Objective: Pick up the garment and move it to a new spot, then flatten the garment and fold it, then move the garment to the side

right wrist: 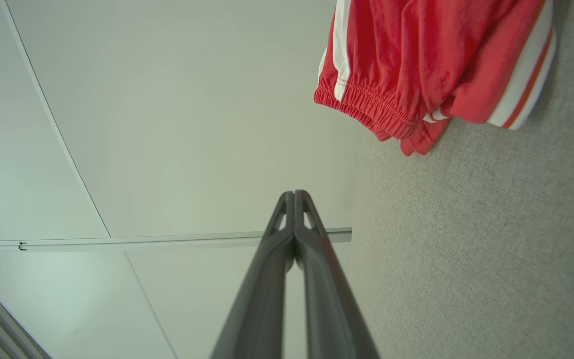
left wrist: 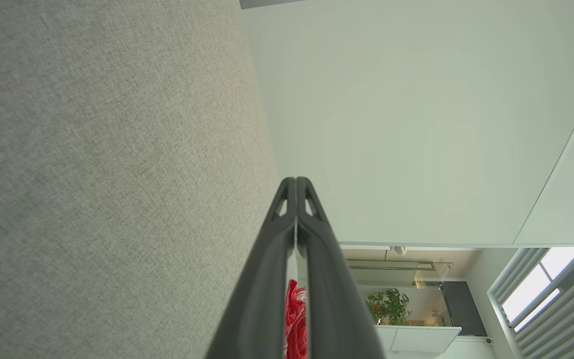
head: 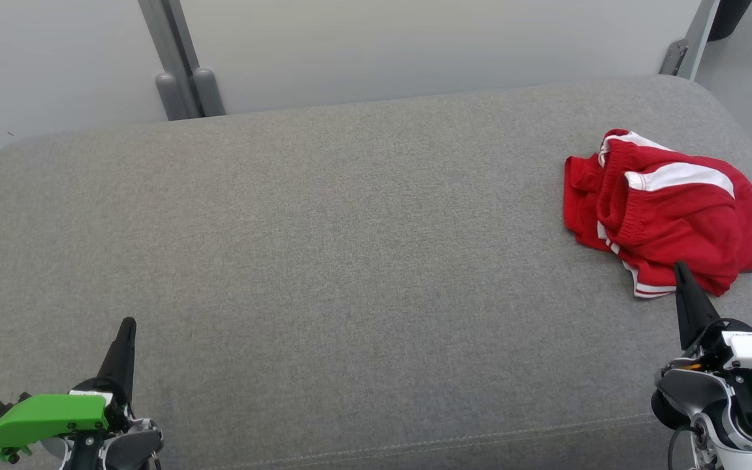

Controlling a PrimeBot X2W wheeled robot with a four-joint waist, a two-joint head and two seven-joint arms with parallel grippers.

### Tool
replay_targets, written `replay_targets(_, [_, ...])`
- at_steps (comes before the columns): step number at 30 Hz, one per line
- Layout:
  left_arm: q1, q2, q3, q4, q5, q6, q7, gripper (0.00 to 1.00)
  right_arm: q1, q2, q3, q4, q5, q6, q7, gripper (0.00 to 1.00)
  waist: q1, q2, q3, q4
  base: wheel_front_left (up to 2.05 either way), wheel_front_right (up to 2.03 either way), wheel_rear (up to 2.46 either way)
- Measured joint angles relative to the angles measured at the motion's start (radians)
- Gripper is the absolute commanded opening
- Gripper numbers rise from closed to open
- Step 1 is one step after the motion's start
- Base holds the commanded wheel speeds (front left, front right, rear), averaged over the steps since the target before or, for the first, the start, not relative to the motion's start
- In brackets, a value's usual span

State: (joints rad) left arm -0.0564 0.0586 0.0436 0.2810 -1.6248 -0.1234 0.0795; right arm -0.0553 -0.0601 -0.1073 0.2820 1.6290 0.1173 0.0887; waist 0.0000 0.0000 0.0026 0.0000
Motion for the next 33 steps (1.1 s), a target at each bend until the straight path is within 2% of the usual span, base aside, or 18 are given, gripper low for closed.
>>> replay_targets(33, [0.000,-0.001,0.004,-0.002,0.000,0.000,0.000,0.00,0.000,0.001,-0.002,-0.001,0.000,0.000,0.000,0.00,0.0000,0.0000,0.000,0.000,0.00,0.00,0.00])
